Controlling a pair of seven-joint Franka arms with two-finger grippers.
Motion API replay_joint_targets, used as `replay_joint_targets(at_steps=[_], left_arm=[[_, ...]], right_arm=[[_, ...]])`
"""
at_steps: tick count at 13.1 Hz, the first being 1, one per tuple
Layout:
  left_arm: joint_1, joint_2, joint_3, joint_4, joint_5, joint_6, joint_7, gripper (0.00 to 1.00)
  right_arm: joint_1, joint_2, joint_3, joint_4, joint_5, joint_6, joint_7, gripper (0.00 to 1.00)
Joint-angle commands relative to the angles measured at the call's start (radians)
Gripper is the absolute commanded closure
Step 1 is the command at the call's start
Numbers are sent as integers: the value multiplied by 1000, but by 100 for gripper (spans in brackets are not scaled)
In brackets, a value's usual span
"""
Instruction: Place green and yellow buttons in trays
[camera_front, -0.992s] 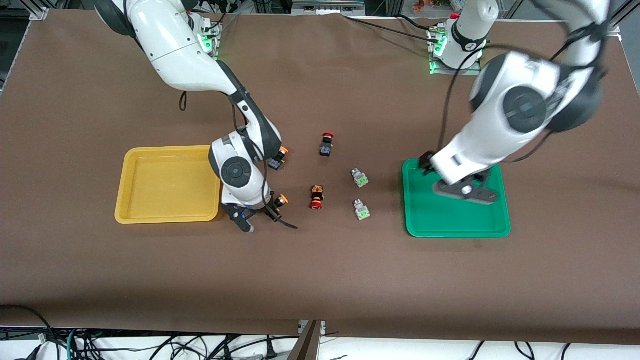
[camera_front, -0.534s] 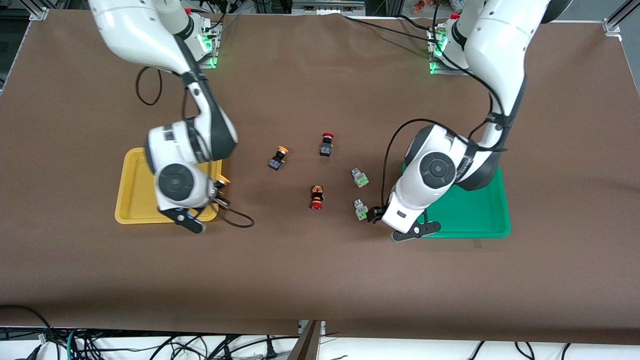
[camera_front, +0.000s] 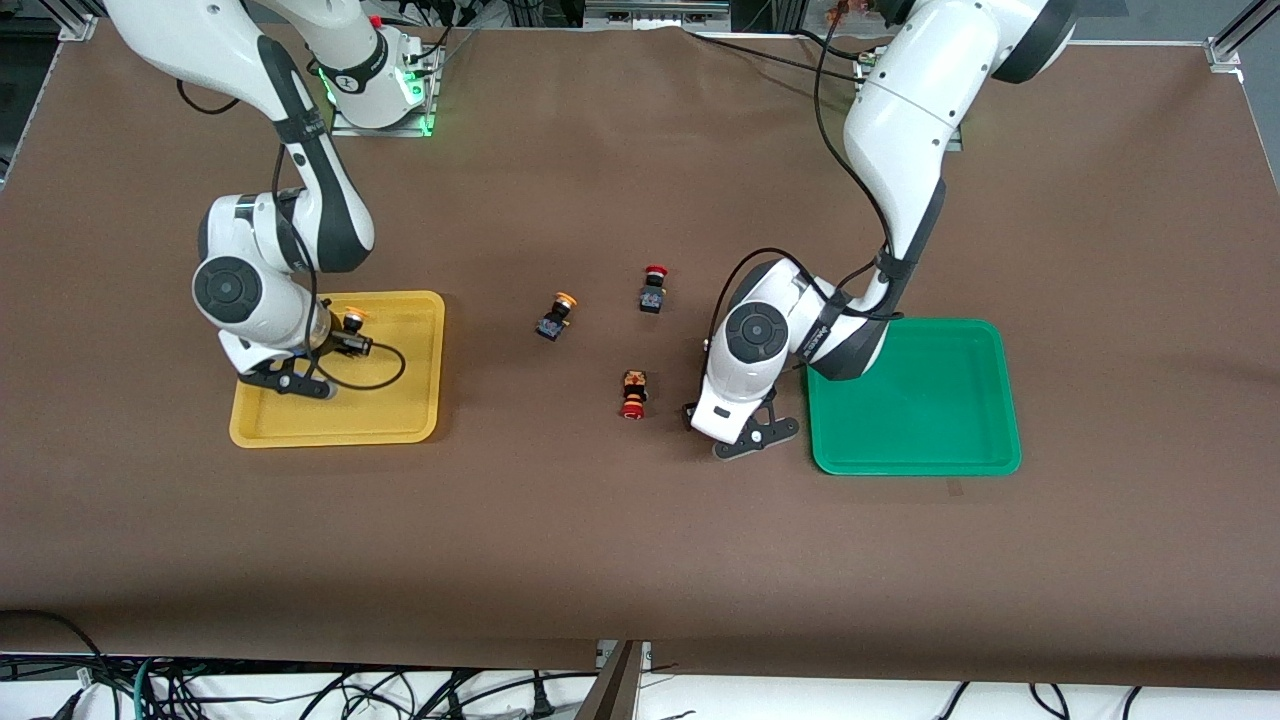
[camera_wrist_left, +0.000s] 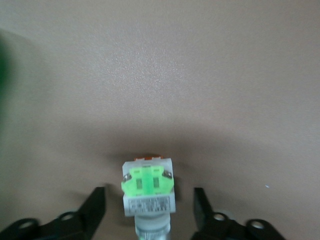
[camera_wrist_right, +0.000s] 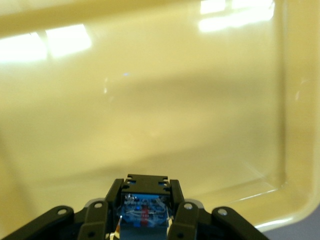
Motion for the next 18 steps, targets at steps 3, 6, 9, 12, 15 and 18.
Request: replay_joint_targets(at_steps=[3, 6, 9, 12, 15, 18], left_arm=[[11, -17, 16, 42, 24, -25, 27, 100], [89, -108, 16, 47, 24, -241, 272, 100], [230, -153, 7, 33, 22, -417, 617, 91], [304, -142, 7, -55, 22, -351, 829, 50], [299, -168, 1, -88, 20, -309, 851, 0], [238, -212, -69, -85, 7, -336, 671, 0]], right_arm=[[-3, 3, 14, 30, 2, -33, -79, 0], [53, 19, 72, 253, 10, -316, 179, 0], [129, 42, 132, 340, 97, -360, 497, 0], [246, 103, 171, 335, 172, -242, 707, 0], [356, 215, 172, 334, 177, -107, 861, 0], [362, 238, 172, 334, 180, -98, 872, 1]])
